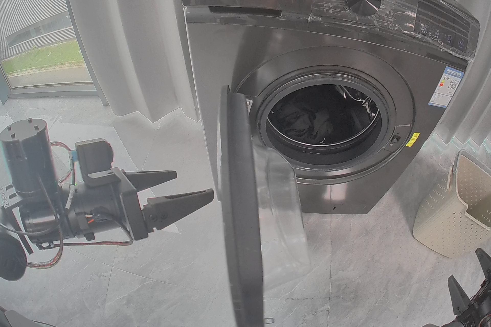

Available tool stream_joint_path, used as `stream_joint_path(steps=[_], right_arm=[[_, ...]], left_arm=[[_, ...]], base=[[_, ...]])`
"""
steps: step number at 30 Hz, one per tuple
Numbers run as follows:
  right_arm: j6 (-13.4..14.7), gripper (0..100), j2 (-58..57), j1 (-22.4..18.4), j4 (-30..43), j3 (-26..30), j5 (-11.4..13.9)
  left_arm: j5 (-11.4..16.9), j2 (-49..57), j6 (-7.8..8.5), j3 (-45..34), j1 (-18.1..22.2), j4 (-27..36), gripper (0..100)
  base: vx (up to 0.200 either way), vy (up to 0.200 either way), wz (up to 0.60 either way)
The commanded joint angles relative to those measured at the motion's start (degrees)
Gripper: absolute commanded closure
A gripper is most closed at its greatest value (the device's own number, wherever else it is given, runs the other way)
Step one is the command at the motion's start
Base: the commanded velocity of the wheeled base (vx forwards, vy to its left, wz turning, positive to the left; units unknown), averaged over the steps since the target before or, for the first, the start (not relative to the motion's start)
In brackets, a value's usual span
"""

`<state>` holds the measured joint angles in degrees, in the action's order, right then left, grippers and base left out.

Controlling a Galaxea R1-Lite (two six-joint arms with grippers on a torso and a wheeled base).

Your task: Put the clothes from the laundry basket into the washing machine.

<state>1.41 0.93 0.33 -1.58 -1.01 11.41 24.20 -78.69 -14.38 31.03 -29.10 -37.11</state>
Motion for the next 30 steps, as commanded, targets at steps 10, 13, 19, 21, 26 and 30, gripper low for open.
stream_joint_path(steps=[10,13,19,21,26,30], right_arm=[[-0.18,0,-0.49,0.02,-0.09,0.31,-0.07],[-0.18,0,-0.49,0.02,-0.09,0.31,-0.07],[-0.18,0,-0.49,0.02,-0.09,0.31,-0.07],[-0.10,0,-0.49,0.02,-0.09,0.31,-0.07],[-0.10,0,-0.49,0.02,-0.09,0.31,-0.07],[-0.10,0,-0.49,0.02,-0.09,0.31,-0.07]], left_arm=[[-4.77,-7.71,-2.49,3.16,-5.79,-3.06,0],[-6.18,-10.43,-2.58,5.98,-7.82,-3.76,0],[-9.34,-20.45,-2.93,13.97,-9.84,-8.33,0],[-10.05,-24.84,-2.93,16.70,-10.01,-11.50,0],[-13.21,-29.77,-6.53,18.81,-10.72,-18.00,0],[-13.30,-30.03,-7.24,18.63,-10.80,-18.09,0]], base=[[0.000,0.000,0.00],[0.000,0.000,0.00],[0.000,0.000,0.00],[0.000,0.000,0.00],[0.000,0.000,0.00],[0.000,0.000,0.00]])
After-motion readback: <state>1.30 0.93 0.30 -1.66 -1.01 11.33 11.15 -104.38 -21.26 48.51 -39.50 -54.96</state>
